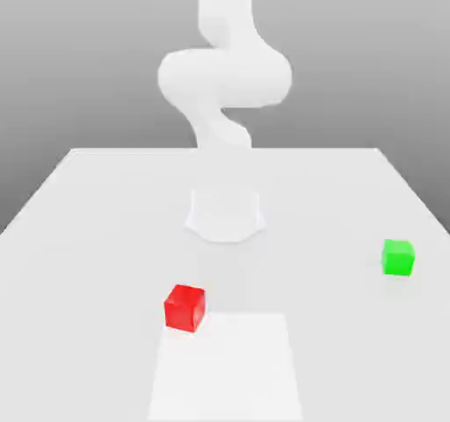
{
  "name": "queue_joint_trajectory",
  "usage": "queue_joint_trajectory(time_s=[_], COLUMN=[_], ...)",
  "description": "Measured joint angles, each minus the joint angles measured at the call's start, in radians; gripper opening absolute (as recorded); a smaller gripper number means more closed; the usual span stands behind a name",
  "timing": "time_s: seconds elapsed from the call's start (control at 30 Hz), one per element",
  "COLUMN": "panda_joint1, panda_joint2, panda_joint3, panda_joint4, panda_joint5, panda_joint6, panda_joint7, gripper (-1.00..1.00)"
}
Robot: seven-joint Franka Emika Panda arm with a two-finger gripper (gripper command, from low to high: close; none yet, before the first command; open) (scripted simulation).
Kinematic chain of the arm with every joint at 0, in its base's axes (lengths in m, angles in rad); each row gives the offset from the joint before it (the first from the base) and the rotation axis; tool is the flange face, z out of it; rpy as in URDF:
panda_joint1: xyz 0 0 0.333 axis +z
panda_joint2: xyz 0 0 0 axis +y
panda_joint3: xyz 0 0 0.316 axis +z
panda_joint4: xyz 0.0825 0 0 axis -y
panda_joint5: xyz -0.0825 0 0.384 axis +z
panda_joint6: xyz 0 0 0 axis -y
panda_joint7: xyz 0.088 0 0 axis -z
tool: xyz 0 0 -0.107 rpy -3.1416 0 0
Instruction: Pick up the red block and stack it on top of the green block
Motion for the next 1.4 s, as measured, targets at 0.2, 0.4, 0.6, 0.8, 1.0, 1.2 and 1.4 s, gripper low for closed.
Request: queue_joint_trajectory(time_s=[0.2,0.4,0.6,0.8,1.0,1.2,1.4], panda_joint1=[-0.048,-0.094,-0.132,-0.165,-0.169,-0.169,-0.103], panda_joint2=[0.168,0.342,0.646,0.898,0.913,0.747,0.601], panda_joint3=[-0.005,-0.021,-0.048,-0.013,-0.008,-0.017,0.033], panda_joint4=[-0.194,-0.397,-0.571,-0.559,-0.556,-0.580,-0.585], panda_joint5=[-0.013,-0.021,-0.010,0.030,0.028,0.002,0.019], panda_joint6=[0.142,0.286,0.523,0.733,0.747,0.604,0.468], panda_joint7=[0.040,0.078,0.101,0.076,0.078,0.097,0.117], gripper=[0.00,0.00,0.00,-1.00,-1.00,-1.00,-1.00])
